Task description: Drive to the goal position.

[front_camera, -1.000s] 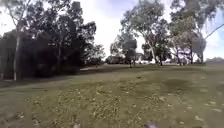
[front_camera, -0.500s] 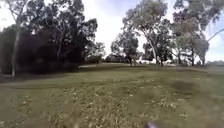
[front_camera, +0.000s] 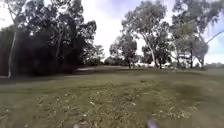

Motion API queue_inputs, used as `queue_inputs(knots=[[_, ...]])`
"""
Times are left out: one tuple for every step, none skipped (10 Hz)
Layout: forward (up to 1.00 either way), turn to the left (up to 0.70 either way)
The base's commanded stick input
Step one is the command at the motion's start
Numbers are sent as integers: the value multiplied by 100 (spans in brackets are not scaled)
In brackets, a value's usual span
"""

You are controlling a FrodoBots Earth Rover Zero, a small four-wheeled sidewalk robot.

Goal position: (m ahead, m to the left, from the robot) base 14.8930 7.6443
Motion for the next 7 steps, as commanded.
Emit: queue_inputs(knots=[[70, 0], [70, 0], [70, 0], [70, 0], [70, 0], [70, 0], [70, 0]])
